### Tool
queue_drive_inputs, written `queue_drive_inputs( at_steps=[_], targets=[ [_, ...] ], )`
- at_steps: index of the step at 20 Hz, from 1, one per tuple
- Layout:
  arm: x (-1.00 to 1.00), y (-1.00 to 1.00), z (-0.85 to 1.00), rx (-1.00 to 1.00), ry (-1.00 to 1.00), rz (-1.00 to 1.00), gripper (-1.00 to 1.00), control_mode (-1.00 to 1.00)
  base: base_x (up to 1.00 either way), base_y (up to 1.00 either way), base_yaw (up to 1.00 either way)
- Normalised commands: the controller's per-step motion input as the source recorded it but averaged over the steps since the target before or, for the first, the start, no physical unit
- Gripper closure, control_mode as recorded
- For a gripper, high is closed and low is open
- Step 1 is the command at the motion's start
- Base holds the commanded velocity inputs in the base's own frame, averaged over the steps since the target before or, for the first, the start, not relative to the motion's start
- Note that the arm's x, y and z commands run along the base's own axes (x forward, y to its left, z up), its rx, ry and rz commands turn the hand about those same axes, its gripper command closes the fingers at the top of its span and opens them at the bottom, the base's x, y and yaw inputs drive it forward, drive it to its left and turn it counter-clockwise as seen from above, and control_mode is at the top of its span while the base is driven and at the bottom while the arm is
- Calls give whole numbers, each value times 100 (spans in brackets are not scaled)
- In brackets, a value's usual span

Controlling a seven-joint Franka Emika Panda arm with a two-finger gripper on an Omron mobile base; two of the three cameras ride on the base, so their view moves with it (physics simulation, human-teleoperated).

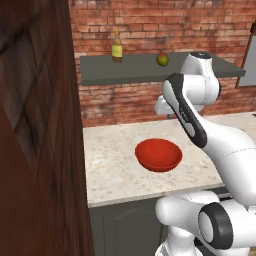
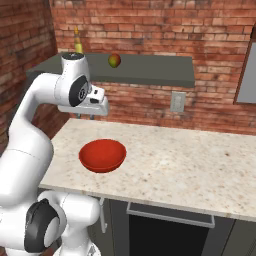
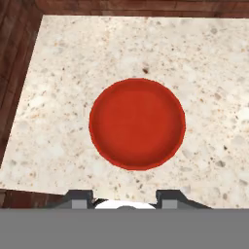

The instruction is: Pick the mango from the cabinet and place it in the bowl. Then pick the bowl and place it in the sink. Then turn on the sink facuet.

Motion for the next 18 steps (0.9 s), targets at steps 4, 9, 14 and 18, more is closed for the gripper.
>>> queue_drive_inputs(
  at_steps=[4,9,14,18],
  targets=[
    [-3,0,1,0,-5,-5,-100,-100,0,0,0],
    [-27,-12,48,-9,-42,-6,-100,-100,0,0,0],
    [-11,-11,88,-14,-50,-4,-100,-100,0,0,0],
    [23,-7,99,-7,-23,-8,-100,-100,0,0,0]
  ],
)
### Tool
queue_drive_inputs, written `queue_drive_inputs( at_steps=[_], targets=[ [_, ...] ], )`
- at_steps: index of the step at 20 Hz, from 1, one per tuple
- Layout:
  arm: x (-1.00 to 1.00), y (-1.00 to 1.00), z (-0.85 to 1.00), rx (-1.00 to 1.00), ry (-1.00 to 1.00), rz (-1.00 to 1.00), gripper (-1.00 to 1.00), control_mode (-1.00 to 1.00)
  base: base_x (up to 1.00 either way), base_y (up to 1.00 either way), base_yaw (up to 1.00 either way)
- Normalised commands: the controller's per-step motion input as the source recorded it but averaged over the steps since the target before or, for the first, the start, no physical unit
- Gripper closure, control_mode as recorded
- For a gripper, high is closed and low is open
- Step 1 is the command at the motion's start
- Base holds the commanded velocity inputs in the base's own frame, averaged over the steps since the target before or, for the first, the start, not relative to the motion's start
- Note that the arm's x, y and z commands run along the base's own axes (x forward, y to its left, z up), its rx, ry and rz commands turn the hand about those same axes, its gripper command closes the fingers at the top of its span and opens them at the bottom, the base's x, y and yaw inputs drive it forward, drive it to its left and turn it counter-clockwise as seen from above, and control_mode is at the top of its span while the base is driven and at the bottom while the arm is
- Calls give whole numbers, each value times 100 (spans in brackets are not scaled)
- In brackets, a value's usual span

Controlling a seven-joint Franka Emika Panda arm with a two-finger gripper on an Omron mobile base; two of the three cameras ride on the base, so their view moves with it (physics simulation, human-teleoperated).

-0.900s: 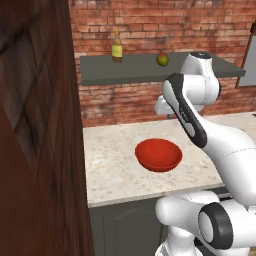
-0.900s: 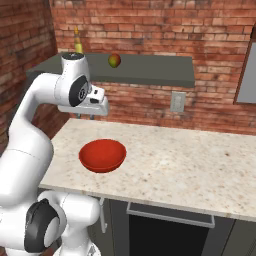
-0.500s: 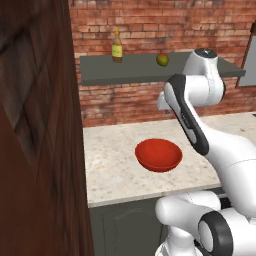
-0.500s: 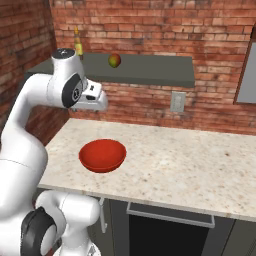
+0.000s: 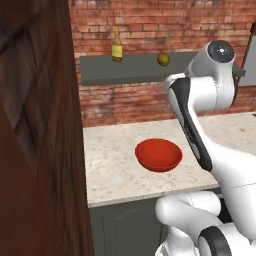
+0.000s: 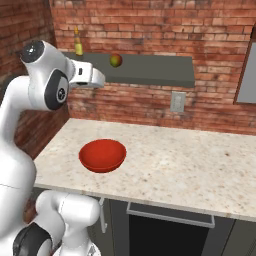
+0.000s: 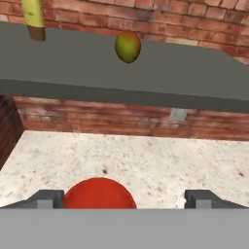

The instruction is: Pick the mango from the cabinet and place it in the bowl. Then pick the bowl and place it in the sink. Then turn on the sink facuet.

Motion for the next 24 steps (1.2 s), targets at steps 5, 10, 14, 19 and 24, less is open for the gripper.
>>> queue_drive_inputs(
  at_steps=[5,10,14,19,24],
  targets=[
    [68,-5,55,-1,-4,-7,-100,-100,0,0,0],
    [99,-9,1,2,7,-2,-100,-100,0,0,0],
    [94,-2,-4,7,10,0,-100,-100,0,0,0],
    [82,-2,-4,6,3,0,-100,-100,0,0,0],
    [75,-7,-10,3,0,0,-100,-100,0,0,0]
  ],
)
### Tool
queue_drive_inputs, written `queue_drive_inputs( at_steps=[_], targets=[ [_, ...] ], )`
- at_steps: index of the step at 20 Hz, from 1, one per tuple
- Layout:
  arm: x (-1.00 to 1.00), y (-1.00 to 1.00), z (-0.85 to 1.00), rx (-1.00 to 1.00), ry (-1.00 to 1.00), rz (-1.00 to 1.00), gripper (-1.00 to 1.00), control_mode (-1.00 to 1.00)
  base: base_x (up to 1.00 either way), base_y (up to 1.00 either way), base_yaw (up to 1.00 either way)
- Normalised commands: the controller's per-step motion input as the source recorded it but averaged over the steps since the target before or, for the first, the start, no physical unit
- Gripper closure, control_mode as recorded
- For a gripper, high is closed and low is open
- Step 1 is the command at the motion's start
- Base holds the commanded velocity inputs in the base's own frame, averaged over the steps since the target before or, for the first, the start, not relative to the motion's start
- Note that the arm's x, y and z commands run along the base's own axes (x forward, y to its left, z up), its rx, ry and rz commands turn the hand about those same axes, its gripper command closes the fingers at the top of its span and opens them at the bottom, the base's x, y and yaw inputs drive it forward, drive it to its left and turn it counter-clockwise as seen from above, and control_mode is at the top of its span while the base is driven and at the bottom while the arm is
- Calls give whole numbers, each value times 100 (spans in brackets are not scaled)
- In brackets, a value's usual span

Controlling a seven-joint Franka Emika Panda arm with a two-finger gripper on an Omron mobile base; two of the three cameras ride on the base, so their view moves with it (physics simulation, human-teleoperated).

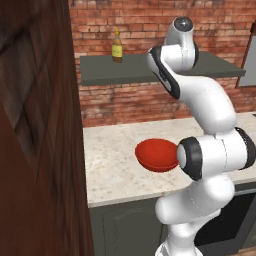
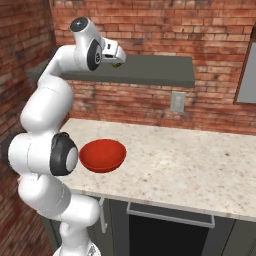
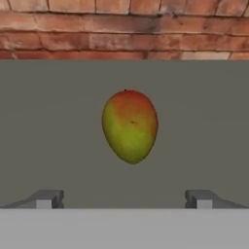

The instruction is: Pick the mango from the cabinet and place it in the bowl. Then pick the bowl and place it in the sink. Then turn on the sink facuet.

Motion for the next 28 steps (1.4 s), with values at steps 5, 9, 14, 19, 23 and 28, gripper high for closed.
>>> queue_drive_inputs(
  at_steps=[5,9,14,19,23,28],
  targets=[
    [60,-13,-37,4,0,0,-100,-100,0,0,0],
    [48,-13,-18,3,0,0,-100,-100,0,0,0],
    [19,-16,0,1,0,0,-100,-100,0,0,0],
    [3,-12,0,1,0,0,-100,-100,0,0,0],
    [-14,0,-2,1,-2,0,100,-100,0,0,0],
    [-71,23,-11,0,-14,5,100,-100,0,0,0]
  ],
)
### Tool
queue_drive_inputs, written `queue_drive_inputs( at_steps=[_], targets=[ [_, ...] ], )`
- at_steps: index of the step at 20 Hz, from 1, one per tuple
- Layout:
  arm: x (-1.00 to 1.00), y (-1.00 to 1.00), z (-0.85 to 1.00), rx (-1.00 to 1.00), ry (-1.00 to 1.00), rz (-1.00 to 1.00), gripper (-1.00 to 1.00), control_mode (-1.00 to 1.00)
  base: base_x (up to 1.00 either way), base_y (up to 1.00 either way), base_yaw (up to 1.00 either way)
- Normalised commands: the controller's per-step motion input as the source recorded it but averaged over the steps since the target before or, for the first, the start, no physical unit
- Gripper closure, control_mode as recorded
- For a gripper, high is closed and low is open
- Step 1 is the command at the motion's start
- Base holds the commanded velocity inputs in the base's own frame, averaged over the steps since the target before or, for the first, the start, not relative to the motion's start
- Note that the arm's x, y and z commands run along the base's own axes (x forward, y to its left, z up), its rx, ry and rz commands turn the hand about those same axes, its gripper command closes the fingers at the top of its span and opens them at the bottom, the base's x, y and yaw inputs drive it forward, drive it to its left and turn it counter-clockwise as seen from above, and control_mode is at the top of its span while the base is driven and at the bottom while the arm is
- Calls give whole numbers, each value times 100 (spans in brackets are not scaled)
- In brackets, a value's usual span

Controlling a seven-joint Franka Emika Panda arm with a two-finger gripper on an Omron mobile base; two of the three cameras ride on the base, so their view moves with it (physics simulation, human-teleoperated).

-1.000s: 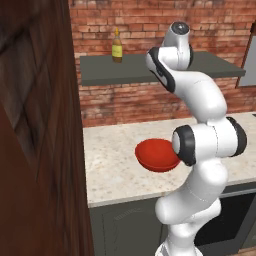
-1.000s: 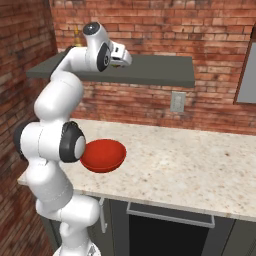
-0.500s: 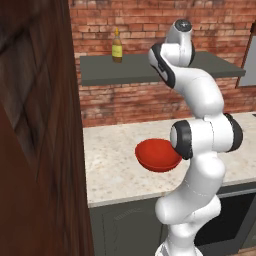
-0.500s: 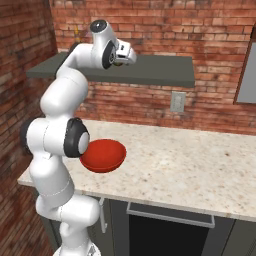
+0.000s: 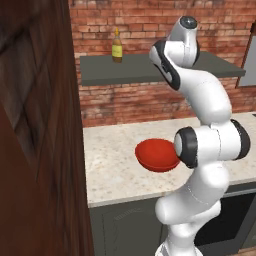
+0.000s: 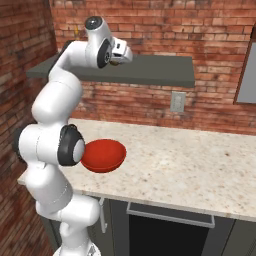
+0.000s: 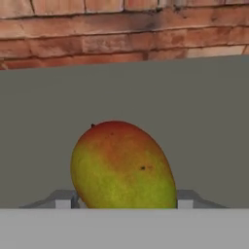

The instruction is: Pick the mango from the cabinet and place it in the bowl. Then pick the bowl and place it in the sink. Then turn on the sink facuet.

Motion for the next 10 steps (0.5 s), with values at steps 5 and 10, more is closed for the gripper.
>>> queue_drive_inputs(
  at_steps=[5,10],
  targets=[
    [-100,45,-3,-1,-18,6,100,-100,0,0,0],
    [-100,34,-4,0,-3,0,100,-100,0,0,0]
  ],
)
